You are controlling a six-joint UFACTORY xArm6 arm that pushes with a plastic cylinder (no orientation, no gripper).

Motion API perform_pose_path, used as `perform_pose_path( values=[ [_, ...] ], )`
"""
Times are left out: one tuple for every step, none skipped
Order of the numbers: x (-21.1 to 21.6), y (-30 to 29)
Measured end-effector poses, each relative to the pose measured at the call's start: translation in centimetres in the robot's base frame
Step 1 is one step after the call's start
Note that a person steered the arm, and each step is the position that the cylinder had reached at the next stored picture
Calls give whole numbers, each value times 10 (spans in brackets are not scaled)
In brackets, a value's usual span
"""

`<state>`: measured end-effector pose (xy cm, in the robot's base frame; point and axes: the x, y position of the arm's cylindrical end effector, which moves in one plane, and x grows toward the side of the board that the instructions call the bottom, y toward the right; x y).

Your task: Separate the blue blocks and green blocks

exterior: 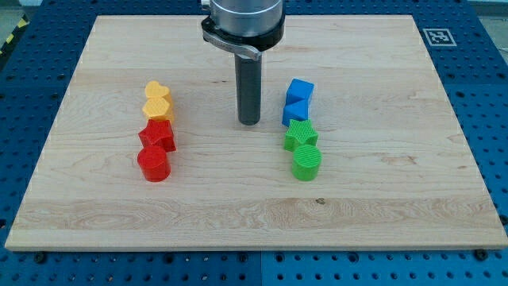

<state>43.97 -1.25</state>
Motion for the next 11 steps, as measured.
perform_pose_path(
  values=[
    [0, 0],
    [2, 9],
    [11, 38],
    [20, 77],
    [21, 115],
    [29, 119],
    [39, 119],
    [47, 119],
    [33, 126],
    [2, 131],
    [-18, 125]
  ],
)
